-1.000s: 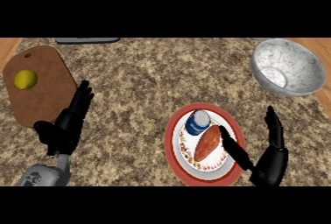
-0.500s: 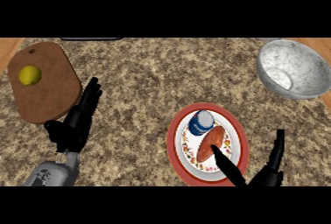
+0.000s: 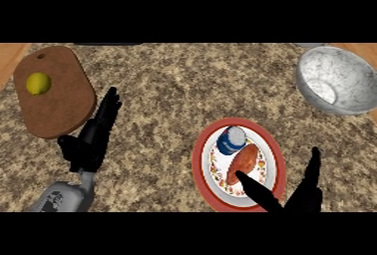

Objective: Pick the sweet potato from the plate and place it in the bowl

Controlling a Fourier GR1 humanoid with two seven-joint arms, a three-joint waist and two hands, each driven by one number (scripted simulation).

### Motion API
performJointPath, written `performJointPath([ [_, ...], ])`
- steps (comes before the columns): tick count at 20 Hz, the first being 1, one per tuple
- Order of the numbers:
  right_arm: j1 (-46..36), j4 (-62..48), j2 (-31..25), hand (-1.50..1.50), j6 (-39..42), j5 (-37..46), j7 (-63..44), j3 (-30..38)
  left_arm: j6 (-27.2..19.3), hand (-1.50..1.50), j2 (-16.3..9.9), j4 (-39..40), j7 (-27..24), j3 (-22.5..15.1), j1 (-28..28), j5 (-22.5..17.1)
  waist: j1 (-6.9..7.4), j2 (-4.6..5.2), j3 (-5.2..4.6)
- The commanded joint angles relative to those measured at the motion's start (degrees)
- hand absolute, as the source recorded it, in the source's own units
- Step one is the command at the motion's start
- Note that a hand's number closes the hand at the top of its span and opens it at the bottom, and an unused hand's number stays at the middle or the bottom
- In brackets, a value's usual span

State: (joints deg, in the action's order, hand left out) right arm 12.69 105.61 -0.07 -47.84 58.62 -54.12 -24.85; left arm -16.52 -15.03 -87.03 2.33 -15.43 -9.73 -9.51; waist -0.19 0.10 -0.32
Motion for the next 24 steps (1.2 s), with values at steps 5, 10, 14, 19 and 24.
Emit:
performJointPath([
  [5, -8.6, 0.7, 0.1, -1.50, 10.6, 7.2, -24.9, -5.6, 2.3, 0.00, 0.5, 2.7, -1.6, 1.8, -1.2, -0.3, 0.19, -0.04, 0.24],
  [10, -3.2, 2.4, 0.1, -1.50, 7.5, 6.4, -21.0, -8.5, 2.8, 0.00, 1.9, 2.5, -3.8, 1.5, 2.0, 0.7, -0.02, -0.14, 0.29],
  [14, -8.9, 2.7, 0.1, -1.50, 6.7, 9.9, -26.4, -10.3, 3.2, 0.00, 1.0, 1.1, 2.0, 4.0, -1.8, -0.7, 0.05, -0.16, 0.29],
  [19, -5.5, 4.6, 0.1, -1.50, 2.3, 7.1, -19.6, -9.9, 3.9, 0.00, 0.4, 2.5, -1.3, 5.5, -0.6, 0.7, -0.06, -0.11, 0.30],
  [24, -7.3, 1.3, 0.1, -1.50, -2.5, 4.7, -17.7, -8.9, 3.6, 0.00, 2.4, 2.1, -1.5, 4.1, 0.7, 2.1, 0.10, -0.08, 0.31],
])
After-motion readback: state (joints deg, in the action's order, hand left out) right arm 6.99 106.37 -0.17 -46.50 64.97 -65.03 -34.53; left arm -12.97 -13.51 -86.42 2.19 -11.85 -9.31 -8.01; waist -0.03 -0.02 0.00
